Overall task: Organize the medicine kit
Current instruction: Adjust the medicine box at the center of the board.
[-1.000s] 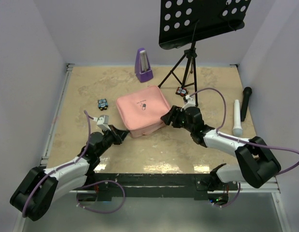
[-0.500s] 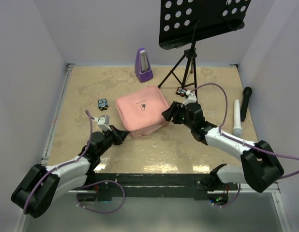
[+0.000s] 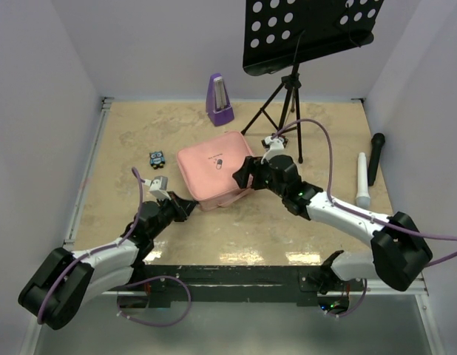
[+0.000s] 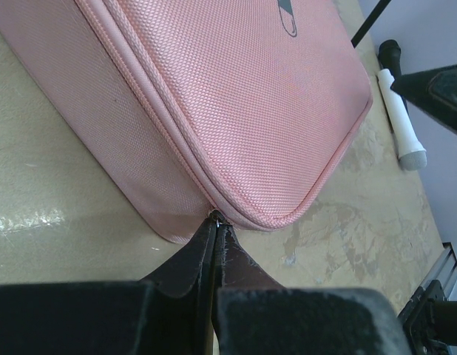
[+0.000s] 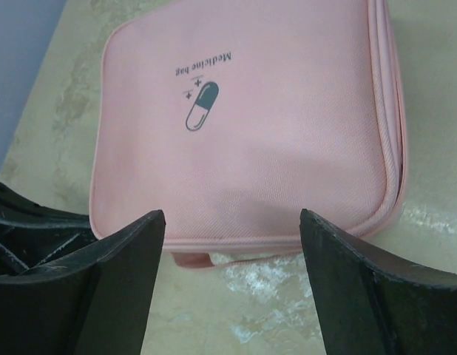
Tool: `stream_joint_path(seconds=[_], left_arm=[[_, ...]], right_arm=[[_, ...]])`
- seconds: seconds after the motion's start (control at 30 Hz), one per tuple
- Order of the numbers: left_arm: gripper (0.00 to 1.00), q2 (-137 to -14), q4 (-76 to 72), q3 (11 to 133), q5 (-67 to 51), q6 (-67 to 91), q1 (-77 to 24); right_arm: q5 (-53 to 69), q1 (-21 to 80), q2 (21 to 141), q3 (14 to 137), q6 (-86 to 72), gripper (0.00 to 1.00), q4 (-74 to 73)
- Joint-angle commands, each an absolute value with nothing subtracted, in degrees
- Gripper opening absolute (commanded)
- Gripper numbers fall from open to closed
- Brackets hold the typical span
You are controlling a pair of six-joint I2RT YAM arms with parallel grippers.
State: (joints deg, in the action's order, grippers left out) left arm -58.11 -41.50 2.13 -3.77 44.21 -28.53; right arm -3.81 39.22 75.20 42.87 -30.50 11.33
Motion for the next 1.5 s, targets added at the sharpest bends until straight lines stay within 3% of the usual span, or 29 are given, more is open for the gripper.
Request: stream_joint_path(seconds=[0.0, 0.07, 0.17, 0.73, 0.93, 1.07, 1.27, 1.37, 1.47], left_arm=[[0.00, -59.1, -43.0, -3.1, -2.5, 43.9, -28.6], [0.00, -58.8, -43.2, -3.3, -2.4, 43.9, -28.6], [0.00, -58.4, -43.9, -3.7, -2.6, 44.0, -28.6], [0.00, -56.3, -43.9, -4.6, -3.3, 43.2, -28.6], [0.00, -57.1, -44.3, -4.4, -4.0, 42.5, -28.6], [0.00, -58.8, -45.0, -4.0, -4.7, 42.1, -28.6], [0.00, -60.9, -45.7, -3.6, -5.6, 41.5, -28.6], [0.00, -61.7, -46.1, -3.6, -6.1, 41.2, -28.7], [0.00, -62.9, -47.2, -3.5, -7.1, 40.9, -28.7]], right_arm=[[-5.7, 39.5, 71.7, 39.0, -37.8, 0.81, 12.8], [-3.7, 39.5, 70.9, 36.1, -42.5, 0.95, 15.3], [-2.3, 39.5, 72.2, 33.6, -48.0, 0.96, 18.4], [-1.1, 38.5, 81.6, 32.3, -59.1, 0.73, 30.4], [-0.2, 37.3, 83.8, 30.7, -62.8, 0.56, 35.0], [-0.2, 37.1, 84.8, 30.5, -64.0, 0.37, 36.7], [-0.2, 36.6, 86.7, 30.6, -64.8, 0.17, 38.4], [-0.2, 36.2, 86.8, 30.4, -64.4, 0.00, 38.5], [-0.2, 35.4, 86.9, 30.0, -64.0, 0.00, 38.8]])
